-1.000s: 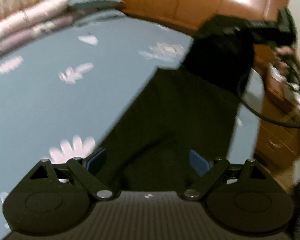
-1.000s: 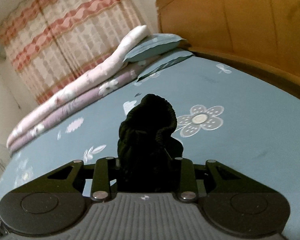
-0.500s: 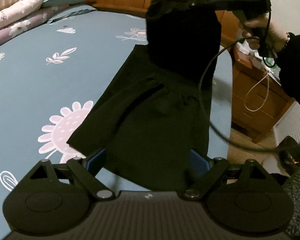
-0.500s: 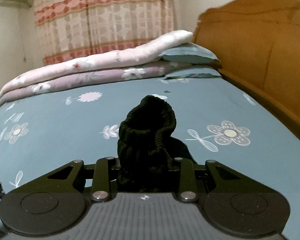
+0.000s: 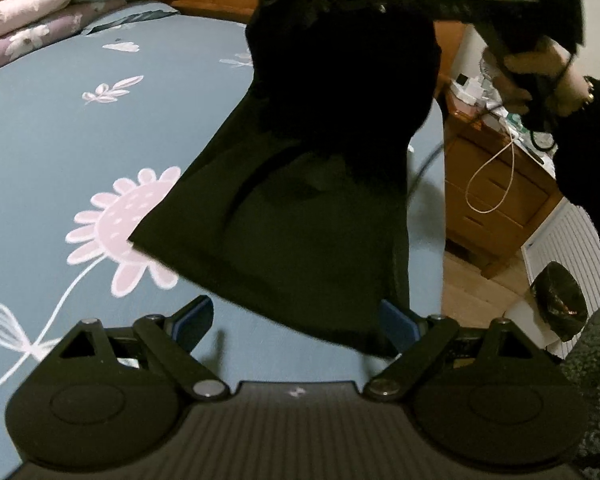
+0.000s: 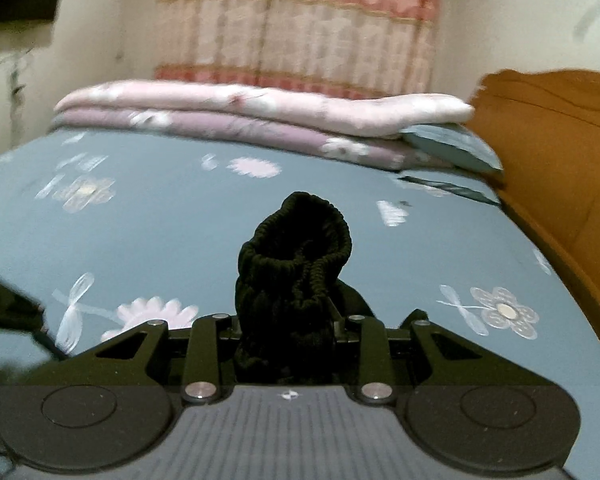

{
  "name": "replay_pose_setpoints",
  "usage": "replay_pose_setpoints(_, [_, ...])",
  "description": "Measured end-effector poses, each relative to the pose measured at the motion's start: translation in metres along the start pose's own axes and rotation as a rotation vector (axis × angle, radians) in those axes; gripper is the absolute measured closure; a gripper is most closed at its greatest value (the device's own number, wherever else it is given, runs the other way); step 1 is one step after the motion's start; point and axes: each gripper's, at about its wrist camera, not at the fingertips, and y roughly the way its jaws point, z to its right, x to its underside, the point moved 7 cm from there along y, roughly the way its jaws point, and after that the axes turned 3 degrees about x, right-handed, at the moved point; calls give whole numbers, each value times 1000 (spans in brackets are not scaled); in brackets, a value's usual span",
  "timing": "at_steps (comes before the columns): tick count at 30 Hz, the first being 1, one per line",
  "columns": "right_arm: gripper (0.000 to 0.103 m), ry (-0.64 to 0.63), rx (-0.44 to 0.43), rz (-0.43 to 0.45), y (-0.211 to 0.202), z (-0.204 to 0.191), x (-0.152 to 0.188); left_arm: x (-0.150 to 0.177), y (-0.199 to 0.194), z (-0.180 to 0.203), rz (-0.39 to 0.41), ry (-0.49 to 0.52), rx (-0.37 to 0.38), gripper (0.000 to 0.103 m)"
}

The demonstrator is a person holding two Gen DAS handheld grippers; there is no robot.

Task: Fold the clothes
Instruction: 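Lift the black shorts high off the sheet with the right gripper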

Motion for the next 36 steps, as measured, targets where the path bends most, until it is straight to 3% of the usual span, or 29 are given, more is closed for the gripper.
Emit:
replay_pose_setpoints(7, [68,-170,-28,-40,3,-57,8,12,-14,0,-16,50,-32,13])
replay_pose_setpoints(14, [68,-326,104,57,-19,-84,-3,15,-23,-6,20,37,-36,13])
replay_pose_setpoints(21, [68,-396,69,98,-35,-111,-17,18,-28,-11,49,15,-53,13])
replay_pose_setpoints(32, [67,-511,-18,-52,4,-154,35,39,-34,-23,63,-36,-64,13])
replay_pose_setpoints(36, [68,-463,-27,-82,12,-147,38,42,-36,-26,73,-47,-68,13])
